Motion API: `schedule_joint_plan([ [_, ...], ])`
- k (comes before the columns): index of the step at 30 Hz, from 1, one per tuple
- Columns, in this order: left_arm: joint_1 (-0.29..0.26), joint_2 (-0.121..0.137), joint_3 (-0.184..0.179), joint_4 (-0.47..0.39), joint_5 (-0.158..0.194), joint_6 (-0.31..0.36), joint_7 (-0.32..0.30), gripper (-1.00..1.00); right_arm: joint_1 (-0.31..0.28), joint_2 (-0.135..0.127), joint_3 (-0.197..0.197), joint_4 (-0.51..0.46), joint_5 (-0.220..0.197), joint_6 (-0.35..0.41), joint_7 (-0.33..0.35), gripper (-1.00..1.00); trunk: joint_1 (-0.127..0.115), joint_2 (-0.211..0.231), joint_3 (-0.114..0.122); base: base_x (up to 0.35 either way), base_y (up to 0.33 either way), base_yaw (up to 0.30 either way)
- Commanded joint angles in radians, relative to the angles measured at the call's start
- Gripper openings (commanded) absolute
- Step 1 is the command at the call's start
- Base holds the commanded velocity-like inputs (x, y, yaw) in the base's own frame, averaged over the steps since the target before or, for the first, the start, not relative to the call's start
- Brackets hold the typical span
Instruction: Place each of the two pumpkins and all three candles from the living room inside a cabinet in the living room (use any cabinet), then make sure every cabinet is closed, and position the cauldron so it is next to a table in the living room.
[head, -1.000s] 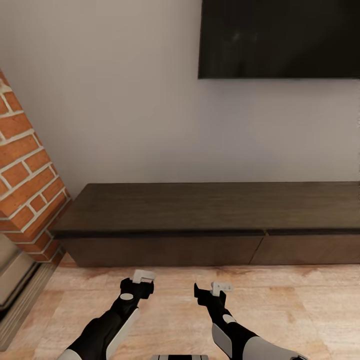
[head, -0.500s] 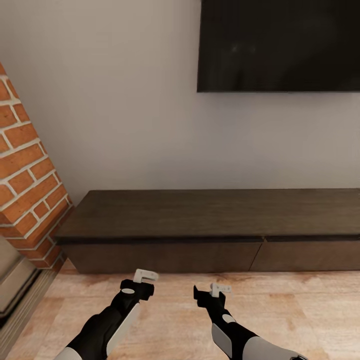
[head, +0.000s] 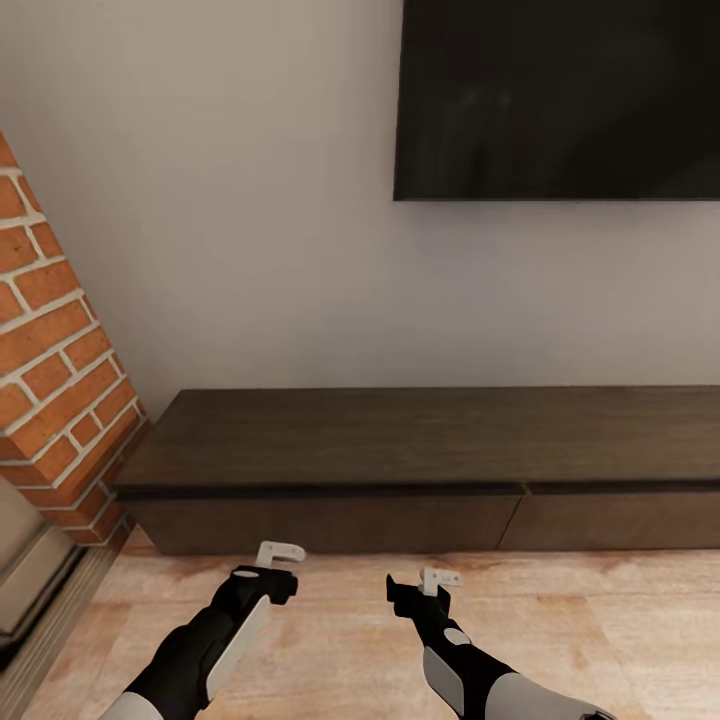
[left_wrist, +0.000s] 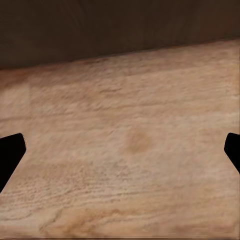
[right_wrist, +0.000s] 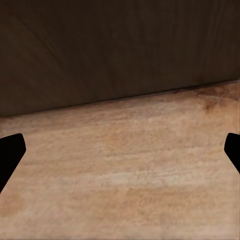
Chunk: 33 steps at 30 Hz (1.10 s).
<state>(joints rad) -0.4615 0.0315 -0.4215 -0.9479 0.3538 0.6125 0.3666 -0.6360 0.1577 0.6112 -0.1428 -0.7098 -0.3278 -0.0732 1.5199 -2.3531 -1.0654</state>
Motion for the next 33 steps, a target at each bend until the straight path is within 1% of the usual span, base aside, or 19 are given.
schedule_joint_plan([
  [1, -0.001, 0.002, -0.001, -0.001, 0.011, 0.005, 0.010, 1.00, -0.001, 0.000, 0.008, 0.000, -0.005, -0.002, -0.006, 1.00, -0.004, 0.007, 0.002, 0.000, 0.000, 0.000],
  [8, 0.000, 0.002, 0.004, -0.002, 0.009, 0.008, 0.010, 1.00, -0.001, 0.000, 0.009, 0.000, -0.005, -0.003, -0.005, 1.00, -0.031, 0.056, 0.024, -0.003, 0.000, 0.000],
  [10, 0.000, 0.002, 0.004, -0.002, 0.008, 0.008, 0.010, 1.00, -0.001, 0.000, 0.009, 0.000, -0.005, -0.002, -0.005, 1.00, -0.039, 0.070, 0.031, -0.189, 0.000, 0.000],
  [33, 0.001, 0.005, 0.007, -0.014, 0.007, 0.006, 0.011, 1.00, -0.001, 0.000, 0.009, 0.000, -0.005, 0.000, -0.005, 1.00, -0.127, 0.231, 0.103, -0.326, 0.010, 0.000],
])
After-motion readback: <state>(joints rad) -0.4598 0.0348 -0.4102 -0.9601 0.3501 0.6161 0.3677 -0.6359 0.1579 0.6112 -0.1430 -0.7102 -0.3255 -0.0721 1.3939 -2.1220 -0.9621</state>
